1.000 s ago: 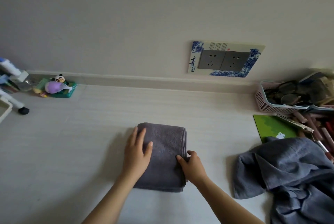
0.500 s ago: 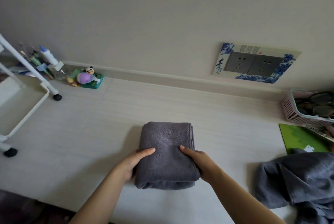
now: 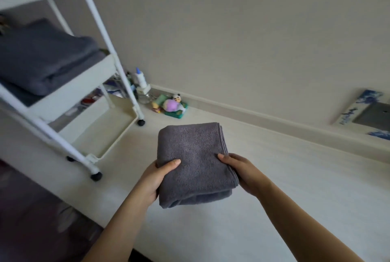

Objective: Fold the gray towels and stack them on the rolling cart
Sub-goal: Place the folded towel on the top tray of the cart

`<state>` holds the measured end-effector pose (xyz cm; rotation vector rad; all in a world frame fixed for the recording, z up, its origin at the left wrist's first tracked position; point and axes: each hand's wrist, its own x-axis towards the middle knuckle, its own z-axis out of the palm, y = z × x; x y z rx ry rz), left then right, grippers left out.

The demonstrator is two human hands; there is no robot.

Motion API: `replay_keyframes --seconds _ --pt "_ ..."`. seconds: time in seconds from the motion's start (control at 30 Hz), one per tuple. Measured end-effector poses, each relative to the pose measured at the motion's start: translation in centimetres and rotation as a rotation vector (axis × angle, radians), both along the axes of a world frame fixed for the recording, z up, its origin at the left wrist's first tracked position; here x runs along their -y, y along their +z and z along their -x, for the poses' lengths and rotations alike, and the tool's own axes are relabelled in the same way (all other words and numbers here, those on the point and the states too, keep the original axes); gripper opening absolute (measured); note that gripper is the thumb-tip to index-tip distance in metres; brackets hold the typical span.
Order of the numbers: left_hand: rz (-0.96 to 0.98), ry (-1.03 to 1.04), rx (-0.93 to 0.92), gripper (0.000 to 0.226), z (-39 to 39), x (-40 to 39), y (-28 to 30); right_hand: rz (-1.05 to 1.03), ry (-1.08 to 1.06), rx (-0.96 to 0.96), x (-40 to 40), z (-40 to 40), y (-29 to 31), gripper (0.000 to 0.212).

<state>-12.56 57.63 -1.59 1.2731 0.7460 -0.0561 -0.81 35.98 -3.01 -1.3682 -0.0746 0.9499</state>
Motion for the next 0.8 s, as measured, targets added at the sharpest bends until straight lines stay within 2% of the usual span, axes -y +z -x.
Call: replay_keyframes --seconds 0.2,0.4,0.47,0.67,0.8 --pt "-0.272 0.159 0.077 0.097 0.1 -8.5 2.4 0.081 0.102 0.238 -11.5 -2.5 2.8 0.049" --pt "-0.404 0.243 0.143 0.093 0.4 -12.6 2.1 0.175 0.262 0.389 -20.1 -5.2 3.3 0.032" --pt "-0.488 0.289 0.12 0.086 0.1 -13.7 1.8 0.213 0.34 0.445 -23.0 -6.0 3.4 0.035" --pt "-0.678 0.435 -0.005 0.08 -1.0 -16.8 1.2 0.272 0.585 0.601 -31.1 -7.9 4.9 0.045" --pt "-0.747 0.542 -0.132 0.077 -2.5 -18.8 1.5 0.231 0.711 0.728 -35.2 -8.2 5.6 0.038"
